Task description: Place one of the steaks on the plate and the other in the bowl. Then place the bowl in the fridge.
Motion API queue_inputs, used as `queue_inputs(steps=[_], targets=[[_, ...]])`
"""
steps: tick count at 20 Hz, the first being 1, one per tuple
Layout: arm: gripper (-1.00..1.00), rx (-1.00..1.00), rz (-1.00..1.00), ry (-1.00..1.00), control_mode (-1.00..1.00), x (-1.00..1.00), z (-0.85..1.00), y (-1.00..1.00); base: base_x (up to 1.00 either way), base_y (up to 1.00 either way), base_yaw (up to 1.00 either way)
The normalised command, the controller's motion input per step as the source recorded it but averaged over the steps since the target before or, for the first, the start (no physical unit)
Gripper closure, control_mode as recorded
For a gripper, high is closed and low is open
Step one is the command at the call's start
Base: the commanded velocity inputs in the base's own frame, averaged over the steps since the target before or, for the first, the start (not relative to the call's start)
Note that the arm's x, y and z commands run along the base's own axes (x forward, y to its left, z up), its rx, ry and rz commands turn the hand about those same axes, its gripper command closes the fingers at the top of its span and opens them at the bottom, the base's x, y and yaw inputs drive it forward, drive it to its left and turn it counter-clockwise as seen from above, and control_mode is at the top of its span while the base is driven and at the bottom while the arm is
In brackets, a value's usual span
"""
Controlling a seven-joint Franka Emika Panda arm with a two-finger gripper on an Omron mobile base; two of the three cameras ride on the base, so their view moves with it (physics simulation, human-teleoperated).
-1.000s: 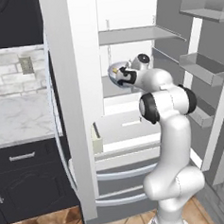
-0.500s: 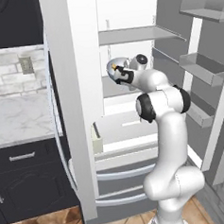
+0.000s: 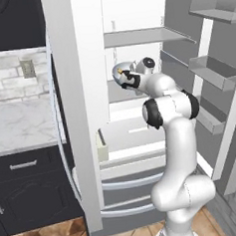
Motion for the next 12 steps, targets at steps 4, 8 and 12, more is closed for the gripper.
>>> queue_inputs(steps=[4,8,12], targets=[[-1.00,0.00,0.00,0.00,-1.00,0.00,0.00,0.00,0.00,0.00,0.00],[-1.00,0.00,0.00,-0.01,-1.00,0.00,0.00,0.00,0.00,0.00,0.00],[-1.00,0.00,0.00,-0.12,-1.00,0.00,0.04,0.00,0.00,0.00,0.00]])
